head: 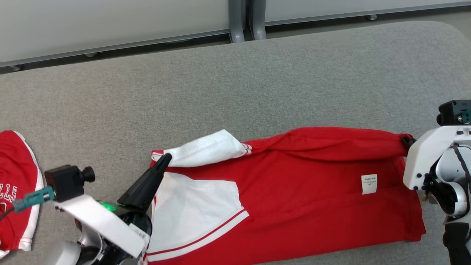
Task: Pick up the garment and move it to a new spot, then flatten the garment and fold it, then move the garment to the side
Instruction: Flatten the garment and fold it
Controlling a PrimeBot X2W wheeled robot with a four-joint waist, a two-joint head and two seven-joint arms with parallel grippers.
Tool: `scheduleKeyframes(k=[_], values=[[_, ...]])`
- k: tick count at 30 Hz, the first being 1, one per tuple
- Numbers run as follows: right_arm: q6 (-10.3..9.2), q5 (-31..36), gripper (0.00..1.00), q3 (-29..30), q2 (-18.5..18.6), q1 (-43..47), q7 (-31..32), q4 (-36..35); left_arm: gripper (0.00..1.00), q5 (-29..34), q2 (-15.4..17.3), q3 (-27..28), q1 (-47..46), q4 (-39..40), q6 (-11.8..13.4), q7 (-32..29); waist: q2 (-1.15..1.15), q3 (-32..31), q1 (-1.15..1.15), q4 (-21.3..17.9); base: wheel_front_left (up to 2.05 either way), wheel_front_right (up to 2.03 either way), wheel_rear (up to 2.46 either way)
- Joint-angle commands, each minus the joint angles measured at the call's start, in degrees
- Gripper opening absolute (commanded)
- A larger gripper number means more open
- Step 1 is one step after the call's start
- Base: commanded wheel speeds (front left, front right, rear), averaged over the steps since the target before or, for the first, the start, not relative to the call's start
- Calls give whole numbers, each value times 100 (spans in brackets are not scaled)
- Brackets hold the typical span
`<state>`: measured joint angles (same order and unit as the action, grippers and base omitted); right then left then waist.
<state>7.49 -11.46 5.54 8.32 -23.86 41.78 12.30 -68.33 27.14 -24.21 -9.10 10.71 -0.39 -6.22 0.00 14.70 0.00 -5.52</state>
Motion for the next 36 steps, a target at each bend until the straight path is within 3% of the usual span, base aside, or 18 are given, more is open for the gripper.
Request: scheduleKeyframes(k=[1, 12, 21, 23, 25, 26, 27, 28, 29, 36], values=[[1, 13, 0, 33, 53, 64, 23, -24, 0, -41, 4, 37, 74, 65, 16, 41, 0, -33, 0, 38, 0, 0, 0], [1, -117, 0, 178, 273, 612, 343, -490, 0, -531, 57, 322, 1236, 638, -25, 387, 0, -224, 0, 319, 0, 0, 0], [1, -64, 1, 119, 549, 1142, 949, -920, 0, -663, -32, 5, 1509, 348, 51, 171, 0, -311, 0, 495, 0, 0, 0], [1, -39, 15, 133, 551, 1222, 1036, -1007, 0, -662, -60, -82, 1563, 229, 81, 116, 0, -335, 0, 514, 0, 0, 0], [1, 38, 76, 173, 556, 1314, 1070, -1074, 0, -689, -77, -136, 1579, 119, 106, 68, 0, -359, 0, 533, 0, 0, 0], [1, 60, 100, 217, 535, 1368, 1102, -1077, 0, -682, -70, -156, 1586, 61, 150, 34, 0, -373, 0, 542, 0, 0, 0], [1, 78, 100, 277, 492, 1412, 1135, -1093, 0, -662, -60, -178, 1596, 0, 187, 7, 0, -389, 0, 555, 0, 0, 0], [1, 91, 100, 306, 452, 1447, 1182, -1117, 13, -625, -65, -177, 1590, -56, 226, 22, 0, -406, 0, 572, 0, 0, 0], [1, 104, 100, 329, 424, 1497, 1208, -1160, 100, -601, -63, -193, 1586, -123, 274, 22, 0, -421, 0, 586, 0, 0, 0], [1, 92, 100, 1020, 67, 1891, 1000, -1662, 100, -118, 15, -344, 1477, -409, 494, 141, 0, -539, 0, 698, 0, 0, 0]])
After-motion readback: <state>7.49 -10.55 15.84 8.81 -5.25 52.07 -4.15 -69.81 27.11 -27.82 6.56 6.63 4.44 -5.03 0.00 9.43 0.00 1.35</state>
